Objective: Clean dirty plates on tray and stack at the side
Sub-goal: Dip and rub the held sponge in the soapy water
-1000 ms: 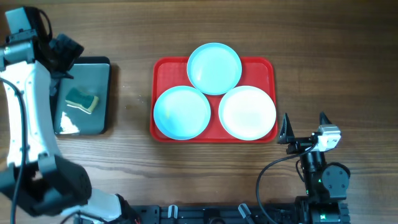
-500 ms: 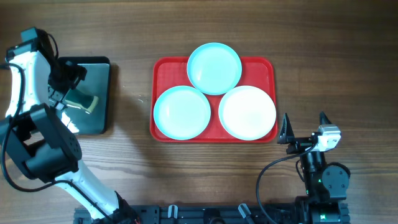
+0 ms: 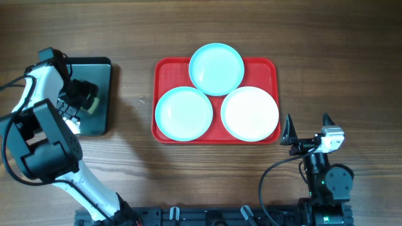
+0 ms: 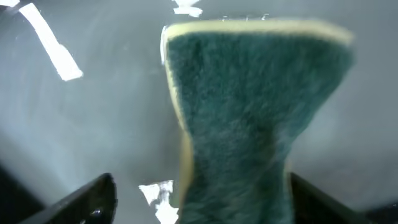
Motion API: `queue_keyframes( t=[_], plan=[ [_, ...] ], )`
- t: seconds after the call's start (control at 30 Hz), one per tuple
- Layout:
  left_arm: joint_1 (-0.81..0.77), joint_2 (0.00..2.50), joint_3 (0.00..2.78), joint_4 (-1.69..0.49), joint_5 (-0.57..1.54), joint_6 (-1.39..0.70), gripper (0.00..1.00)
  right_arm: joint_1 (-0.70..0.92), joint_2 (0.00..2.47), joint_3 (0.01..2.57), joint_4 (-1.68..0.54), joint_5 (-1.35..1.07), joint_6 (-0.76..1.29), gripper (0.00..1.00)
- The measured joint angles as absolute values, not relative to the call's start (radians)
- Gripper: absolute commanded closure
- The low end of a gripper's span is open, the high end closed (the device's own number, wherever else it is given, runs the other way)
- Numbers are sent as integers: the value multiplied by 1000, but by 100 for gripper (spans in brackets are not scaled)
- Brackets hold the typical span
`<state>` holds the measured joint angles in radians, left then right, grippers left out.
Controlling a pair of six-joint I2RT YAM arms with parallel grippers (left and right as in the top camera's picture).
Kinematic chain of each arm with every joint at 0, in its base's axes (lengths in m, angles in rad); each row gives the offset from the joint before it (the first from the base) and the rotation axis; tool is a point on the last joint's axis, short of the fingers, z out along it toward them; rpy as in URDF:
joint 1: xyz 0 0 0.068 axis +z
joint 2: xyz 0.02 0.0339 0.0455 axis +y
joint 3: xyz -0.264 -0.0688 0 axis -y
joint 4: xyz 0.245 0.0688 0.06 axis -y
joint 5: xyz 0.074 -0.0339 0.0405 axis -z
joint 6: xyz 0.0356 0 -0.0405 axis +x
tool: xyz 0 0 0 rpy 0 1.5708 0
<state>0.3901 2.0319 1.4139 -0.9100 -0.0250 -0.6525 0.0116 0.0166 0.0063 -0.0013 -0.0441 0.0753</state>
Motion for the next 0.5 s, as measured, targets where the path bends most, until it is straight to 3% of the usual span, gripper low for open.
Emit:
queue_keyframes(
  t=[0.27,0.37,0.5],
  plan=[
    [390,2032,1362,-837,-21,-653,18,12,17,6,-1,-44,75,0],
    [389,2032,1361,-834,-17,-652,43,12,17,6,-1,-44,75,0],
    [389,2031,1356,-832,-18,-656,93,12,17,6,-2,-44,75,0]
  ],
)
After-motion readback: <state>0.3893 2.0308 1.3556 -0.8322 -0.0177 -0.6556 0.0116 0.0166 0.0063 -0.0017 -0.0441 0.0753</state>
